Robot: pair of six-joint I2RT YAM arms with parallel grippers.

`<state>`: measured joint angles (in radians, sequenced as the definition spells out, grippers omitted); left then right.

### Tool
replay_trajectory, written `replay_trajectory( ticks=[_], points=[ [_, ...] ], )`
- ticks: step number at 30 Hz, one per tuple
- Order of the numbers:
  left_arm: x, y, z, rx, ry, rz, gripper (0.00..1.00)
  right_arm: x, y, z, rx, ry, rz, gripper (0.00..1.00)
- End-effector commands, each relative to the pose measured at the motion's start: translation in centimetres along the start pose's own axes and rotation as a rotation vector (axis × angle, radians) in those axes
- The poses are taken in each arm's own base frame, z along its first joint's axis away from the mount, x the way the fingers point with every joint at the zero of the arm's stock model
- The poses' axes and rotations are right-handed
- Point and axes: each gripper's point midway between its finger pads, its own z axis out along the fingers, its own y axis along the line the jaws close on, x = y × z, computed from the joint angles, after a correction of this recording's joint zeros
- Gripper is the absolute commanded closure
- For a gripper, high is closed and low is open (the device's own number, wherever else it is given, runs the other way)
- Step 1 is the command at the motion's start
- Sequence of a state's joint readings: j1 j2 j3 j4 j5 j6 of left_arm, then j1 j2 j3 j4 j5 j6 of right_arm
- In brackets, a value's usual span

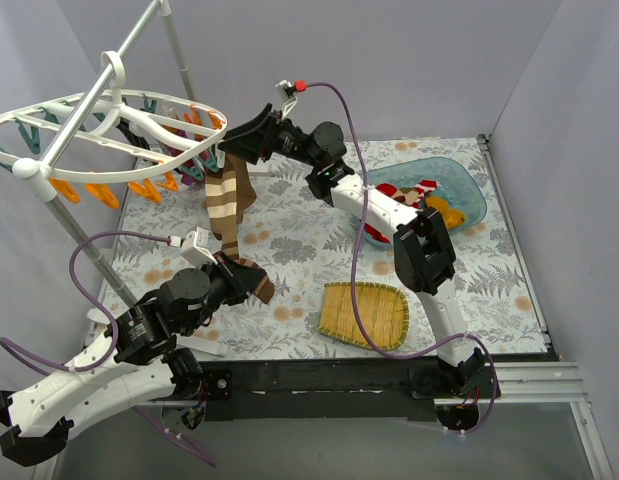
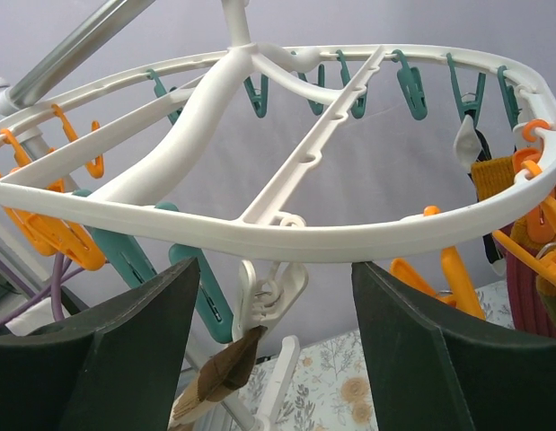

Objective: Remove the socks clipped to the hanger
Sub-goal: Remove the sock from the hanger.

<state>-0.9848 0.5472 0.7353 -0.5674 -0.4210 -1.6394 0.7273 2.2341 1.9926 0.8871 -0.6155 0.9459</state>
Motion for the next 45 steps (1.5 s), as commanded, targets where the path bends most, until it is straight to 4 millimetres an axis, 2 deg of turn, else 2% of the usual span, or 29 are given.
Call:
replay_trajectory(
  ticks=[1, 14, 19, 20, 22, 23, 24, 31, 32, 34, 35, 38, 42, 43, 44, 45],
  points=[
    [-0.7, -1.1, -0.4, 0.033, -0.007, -0.005, 1.00, -1.2, 1.9, 1.1, -0.059, -0.037, -0.031, 0.25],
    [-0.6, -1.2, -0.4, 0.034, -0.001, -0.006, 1.00, -0.6, 2.2, 0.9, -0.071, -0.036, -0.010, 0.37],
    [-0.6, -1.2, -0.5, 0.034, -0.001, -0.011, 1.00, -0.7, 2.4, 0.9, -0.076, -0.039, -0.013, 0.55],
    [-0.6, -1.1, -0.4, 0.034, -0.001, -0.010, 1.00, -0.7, 2.4, 0.9, -0.074, -0.040, -0.012, 0.65],
    [-0.5, -1.2, -0.5, 0.035, 0.002, -0.012, 1.00, -0.9, 2.4, 0.8, -0.072, -0.040, -0.015, 0.79],
    [-0.5, -1.2, -0.5, 0.035, 0.002, -0.012, 1.00, -0.9, 2.5, 0.9, -0.070, -0.039, -0.017, 0.91],
    [-0.5, -1.1, -0.5, 0.034, 0.003, -0.013, 1.00, -0.8, 2.4, 0.9, -0.066, -0.038, -0.016, 0.97],
    [-0.5, -1.3, -0.5, 0.039, 0.003, -0.014, 1.00, -0.8, 2.6, 0.6, -0.055, -0.035, -0.024, 0.99],
    [-0.5, -1.2, -0.5, 0.037, 0.005, -0.013, 1.00, -0.9, 2.6, 0.6, -0.054, -0.036, -0.024, 0.98],
    [-0.5, -1.2, -0.5, 0.037, 0.005, -0.011, 1.00, -0.8, 2.5, 0.5, -0.049, -0.034, -0.024, 0.86],
    [-0.5, -1.2, -0.5, 0.037, 0.004, -0.011, 1.00, -0.8, 2.6, 0.4, -0.048, -0.033, -0.025, 0.68],
    [-0.5, -1.3, -0.5, 0.040, 0.004, -0.011, 1.00, -0.6, 2.7, 0.1, -0.038, -0.032, -0.027, 0.44],
    [-0.7, -1.4, -0.6, 0.045, -0.001, -0.004, 1.00, -0.3, 2.9, -0.6, -0.018, -0.026, -0.030, 0.32],
    [-0.8, -1.5, -0.6, 0.047, -0.004, -0.003, 1.00, -0.8, 3.7, -0.7, -0.022, -0.033, -0.040, 0.28],
    [-0.9, -1.5, -0.6, 0.048, -0.007, 0.002, 1.00, -0.1, 3.2, -1.2, -0.001, -0.023, -0.036, 0.21],
    [-0.9, -1.6, -0.6, 0.050, -0.008, 0.005, 1.00, 0.0, 3.3, -1.4, 0.004, -0.021, -0.037, 0.21]
  ],
)
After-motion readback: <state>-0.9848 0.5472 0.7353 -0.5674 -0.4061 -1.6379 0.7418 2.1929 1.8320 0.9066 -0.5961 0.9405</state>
